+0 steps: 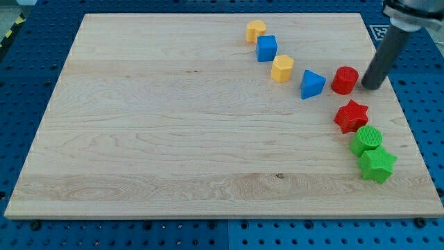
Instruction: Place the red circle blue triangle and the yellow hexagon in a triangle shape
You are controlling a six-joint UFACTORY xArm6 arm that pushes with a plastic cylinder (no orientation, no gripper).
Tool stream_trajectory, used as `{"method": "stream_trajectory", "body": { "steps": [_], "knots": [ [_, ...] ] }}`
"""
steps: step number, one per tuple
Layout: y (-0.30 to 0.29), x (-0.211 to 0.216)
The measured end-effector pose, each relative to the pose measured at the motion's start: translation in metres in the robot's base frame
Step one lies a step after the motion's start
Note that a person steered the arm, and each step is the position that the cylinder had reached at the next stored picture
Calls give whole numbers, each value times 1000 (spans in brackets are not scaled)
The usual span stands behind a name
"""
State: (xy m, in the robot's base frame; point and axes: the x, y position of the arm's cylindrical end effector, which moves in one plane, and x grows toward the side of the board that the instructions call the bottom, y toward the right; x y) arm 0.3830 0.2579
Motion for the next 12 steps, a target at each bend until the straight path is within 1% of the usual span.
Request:
{"method": "stream_trajectory", "body": {
  "steps": [1,2,6,7,8,11,12],
  "knots": [
    [-11,-40],
    [-38,-42],
    [-48,14],
    [-53,21],
    [-54,20],
    [-114,20],
    [-114,18]
  ]
}}
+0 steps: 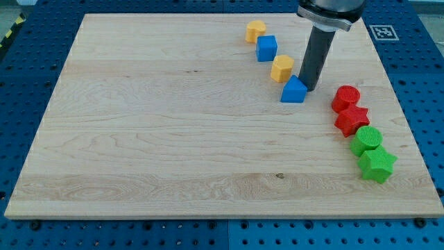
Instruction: Place the red circle blue triangle and the yellow hexagon in a triangle shape
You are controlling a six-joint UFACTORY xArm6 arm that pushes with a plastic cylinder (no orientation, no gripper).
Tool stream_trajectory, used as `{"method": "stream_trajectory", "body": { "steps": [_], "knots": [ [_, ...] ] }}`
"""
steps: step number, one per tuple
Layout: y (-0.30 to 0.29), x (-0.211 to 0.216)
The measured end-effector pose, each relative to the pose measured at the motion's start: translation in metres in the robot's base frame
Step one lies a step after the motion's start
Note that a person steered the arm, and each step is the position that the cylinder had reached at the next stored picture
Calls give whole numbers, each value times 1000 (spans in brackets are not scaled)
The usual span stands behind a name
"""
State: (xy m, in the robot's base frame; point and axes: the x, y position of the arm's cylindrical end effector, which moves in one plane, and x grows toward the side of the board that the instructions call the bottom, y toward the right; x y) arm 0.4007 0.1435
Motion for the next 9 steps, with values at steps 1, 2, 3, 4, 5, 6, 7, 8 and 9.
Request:
{"method": "stream_trajectory", "body": {
  "steps": [1,2,3,4,5,6,7,8,9],
  "knots": [
    [2,-7],
    [4,-20],
    [4,-29],
    [-6,-29],
    [-21,-29],
    [-26,-30],
    [-22,-30],
    [0,-30],
    [5,-23]
  ]
}}
